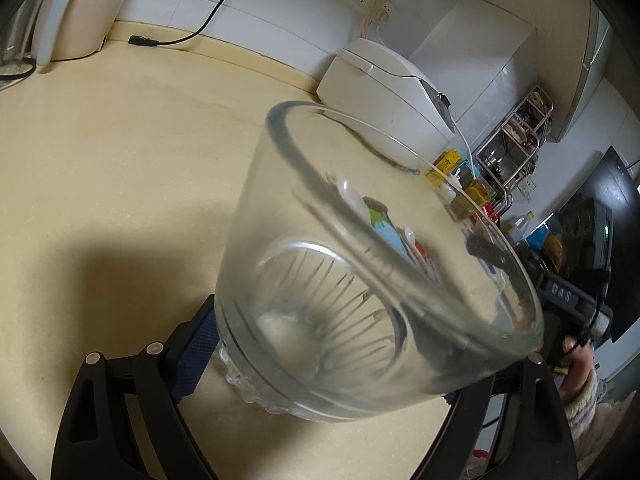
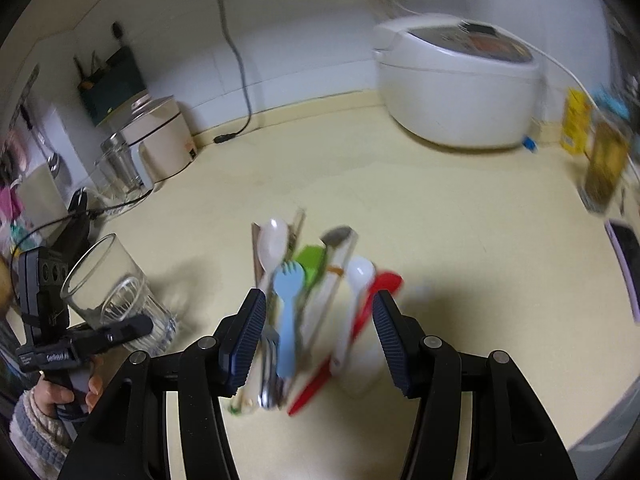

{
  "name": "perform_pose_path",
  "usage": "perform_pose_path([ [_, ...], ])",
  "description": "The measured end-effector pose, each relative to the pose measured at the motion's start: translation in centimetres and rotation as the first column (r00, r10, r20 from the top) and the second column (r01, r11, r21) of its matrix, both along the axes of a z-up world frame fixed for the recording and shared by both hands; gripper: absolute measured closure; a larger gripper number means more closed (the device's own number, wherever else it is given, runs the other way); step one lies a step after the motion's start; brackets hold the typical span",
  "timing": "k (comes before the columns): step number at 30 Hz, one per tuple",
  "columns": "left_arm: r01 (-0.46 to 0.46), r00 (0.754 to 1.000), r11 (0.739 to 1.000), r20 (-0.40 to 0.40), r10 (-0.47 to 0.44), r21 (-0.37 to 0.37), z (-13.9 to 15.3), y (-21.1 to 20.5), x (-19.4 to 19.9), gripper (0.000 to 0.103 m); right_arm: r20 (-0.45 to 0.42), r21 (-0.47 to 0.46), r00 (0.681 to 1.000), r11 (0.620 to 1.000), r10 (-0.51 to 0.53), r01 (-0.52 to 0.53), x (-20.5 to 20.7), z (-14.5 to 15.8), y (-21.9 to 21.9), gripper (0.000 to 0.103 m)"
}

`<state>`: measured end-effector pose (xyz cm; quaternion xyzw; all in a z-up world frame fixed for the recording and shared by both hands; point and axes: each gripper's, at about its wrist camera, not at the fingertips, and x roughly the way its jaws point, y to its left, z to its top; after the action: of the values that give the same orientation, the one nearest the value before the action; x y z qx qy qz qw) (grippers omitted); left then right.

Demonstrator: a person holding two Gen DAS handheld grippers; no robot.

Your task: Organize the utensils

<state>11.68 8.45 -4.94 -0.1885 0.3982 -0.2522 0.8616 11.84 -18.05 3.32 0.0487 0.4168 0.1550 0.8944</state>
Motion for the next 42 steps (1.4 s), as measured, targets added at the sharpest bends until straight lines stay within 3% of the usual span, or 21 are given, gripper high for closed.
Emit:
perform_pose_path([
  [6, -0.001, 1.0, 1.0, 0.002, 0.001, 0.029, 0.3, -0.5, 0.0, 0.01, -0.049, 0.01, 0.995, 0.996, 0.086, -0.086, 5.3, -0.3, 3.5, 0.047],
  [11, 0.006, 1.0, 1.0, 0.003, -0.006, 0.014, 0.2, -0.4, 0.0, 0.01, -0.12, -0.036, 0.985, 0.991, 0.121, -0.126, 9.1, -2.1, 6.5, 0.047],
  [22, 0.005, 1.0, 1.0, 0.001, -0.005, 0.001, 0.1, -0.1, 0.0, 0.01, -0.19, -0.147, 0.978, 0.983, 0.085, -0.114, 11.9, -5.1, 9.2, 0.047],
  [28, 0.006, 1.0, 1.0, 0.001, -0.006, 0.001, 0.1, -0.1, 0.0, 0.01, -0.225, -0.118, 0.969, 0.985, 0.1, -0.129, 12.3, -6.0, 9.4, 0.05],
  [32, 0.005, 1.0, 1.0, 0.001, -0.005, -0.001, 0.1, -0.1, 0.0, 0.01, -0.219, -0.1, 0.97, 0.986, 0.109, -0.134, 12.3, -5.8, 8.9, 0.07],
  [42, 0.005, 1.0, 1.0, 0.001, -0.005, -0.005, 0.1, -0.1, 0.0, 0.01, -0.135, 0.011, 0.985, 0.994, 0.105, -0.104, 10.0, -2.6, 6.8, 0.07],
])
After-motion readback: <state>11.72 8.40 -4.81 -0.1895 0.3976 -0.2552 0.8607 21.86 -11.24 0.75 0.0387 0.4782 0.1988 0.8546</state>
